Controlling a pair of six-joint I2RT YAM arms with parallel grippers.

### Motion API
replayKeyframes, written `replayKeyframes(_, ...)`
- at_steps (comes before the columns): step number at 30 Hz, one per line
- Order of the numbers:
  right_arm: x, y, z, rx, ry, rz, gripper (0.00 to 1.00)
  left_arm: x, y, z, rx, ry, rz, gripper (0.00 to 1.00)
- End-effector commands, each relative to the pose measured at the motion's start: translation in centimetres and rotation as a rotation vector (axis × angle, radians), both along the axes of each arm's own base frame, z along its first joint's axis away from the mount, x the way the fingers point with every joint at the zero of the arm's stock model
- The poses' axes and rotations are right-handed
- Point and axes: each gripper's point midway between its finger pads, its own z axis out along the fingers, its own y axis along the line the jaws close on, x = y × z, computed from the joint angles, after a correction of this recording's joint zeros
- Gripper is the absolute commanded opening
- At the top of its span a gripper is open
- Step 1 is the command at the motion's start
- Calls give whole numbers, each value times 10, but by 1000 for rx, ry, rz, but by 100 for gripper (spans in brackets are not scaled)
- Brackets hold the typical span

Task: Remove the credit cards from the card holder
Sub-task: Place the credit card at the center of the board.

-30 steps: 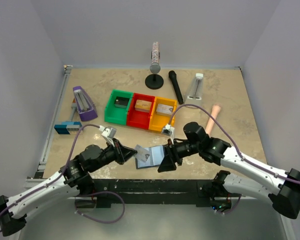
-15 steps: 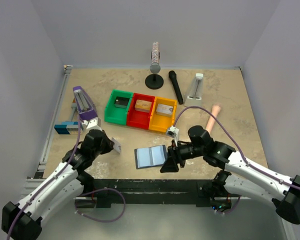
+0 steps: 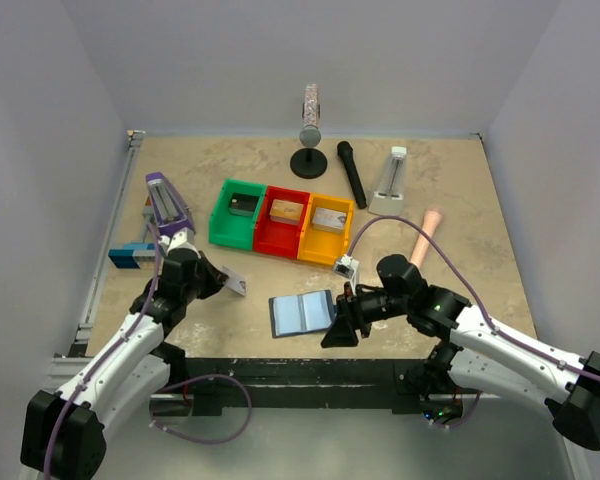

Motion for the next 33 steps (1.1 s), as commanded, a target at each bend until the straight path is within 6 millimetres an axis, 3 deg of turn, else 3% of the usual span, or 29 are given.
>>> replayKeyframes(1, -2, 4, 8, 43, -20, 27, 58, 7, -3, 3, -18, -21, -12, 0)
replayKeyframes(7, -1, 4, 7, 36, -17, 21, 59, 3, -1, 1, -10, 1, -9, 16)
replayKeyframes(14, 0, 3, 6, 27, -19, 11, 59, 2, 1, 1, -2, 8, -8, 26)
replayKeyframes(27, 1, 3, 5, 12, -13, 2, 60, 0, 12, 5, 39, 13, 36, 36)
replayKeyframes(33, 4, 1, 3, -6, -21, -16, 60, 2, 16, 29, 52, -41, 38, 39)
